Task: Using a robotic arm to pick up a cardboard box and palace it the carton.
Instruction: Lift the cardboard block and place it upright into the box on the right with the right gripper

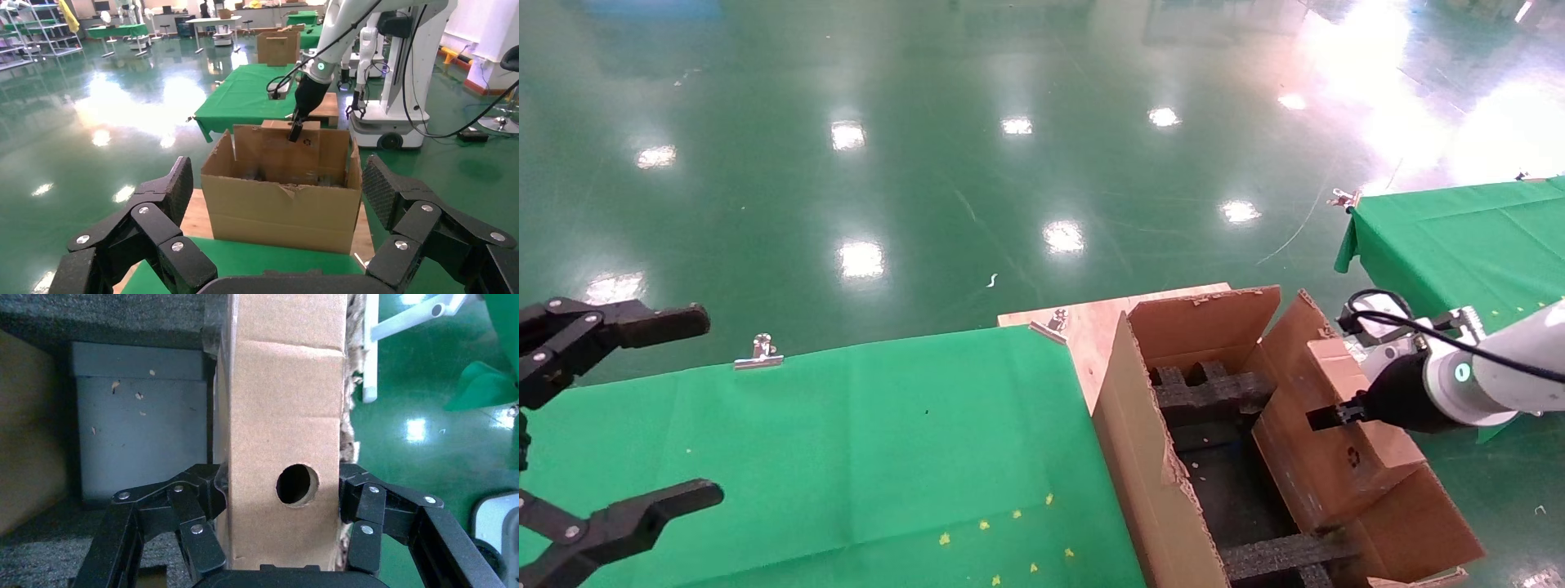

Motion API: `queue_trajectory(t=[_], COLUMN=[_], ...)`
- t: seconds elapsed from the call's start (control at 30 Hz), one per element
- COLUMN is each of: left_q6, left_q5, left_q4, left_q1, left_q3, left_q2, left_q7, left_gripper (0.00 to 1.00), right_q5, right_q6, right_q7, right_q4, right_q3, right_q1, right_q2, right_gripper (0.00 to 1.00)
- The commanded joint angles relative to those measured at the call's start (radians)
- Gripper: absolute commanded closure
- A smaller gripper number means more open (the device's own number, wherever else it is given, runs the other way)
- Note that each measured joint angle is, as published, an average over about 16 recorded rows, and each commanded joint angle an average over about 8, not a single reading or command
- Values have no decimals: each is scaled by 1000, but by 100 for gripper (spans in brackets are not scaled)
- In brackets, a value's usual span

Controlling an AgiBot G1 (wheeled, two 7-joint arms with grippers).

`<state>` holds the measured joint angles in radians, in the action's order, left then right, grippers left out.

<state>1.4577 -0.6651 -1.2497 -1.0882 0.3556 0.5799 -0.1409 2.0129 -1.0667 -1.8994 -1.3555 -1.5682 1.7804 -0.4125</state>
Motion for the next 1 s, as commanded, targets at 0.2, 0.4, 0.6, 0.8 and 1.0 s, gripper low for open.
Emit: queue_trajectory(t=[0.2,0.4,0.6,0.8,1.0], left_q6=[0,0,0,0,0], left_q5=[0,0,0,0,0], left_q4=[0,0,0,0,0], left_q1=[0,0,0,0,0], left_q3=[0,0,0,0,0], left_q2=[0,0,0,0,0], left_q7=[0,0,0,0,0], left_gripper=[0,0,0,0,0], right_q5=[42,83,108,99,64], right_q6=[56,109,161,218,274], right_q7=[-68,-125,-151,-138,-83], right_q4=[8,25,70,163,285], right_q3=[-20,-38,-55,-67,-74], right_q1=[-59,-115,-168,-215,-254], right_q2=[-17,-42,-77,-132,-198], right_gripper=[100,100,100,100,100])
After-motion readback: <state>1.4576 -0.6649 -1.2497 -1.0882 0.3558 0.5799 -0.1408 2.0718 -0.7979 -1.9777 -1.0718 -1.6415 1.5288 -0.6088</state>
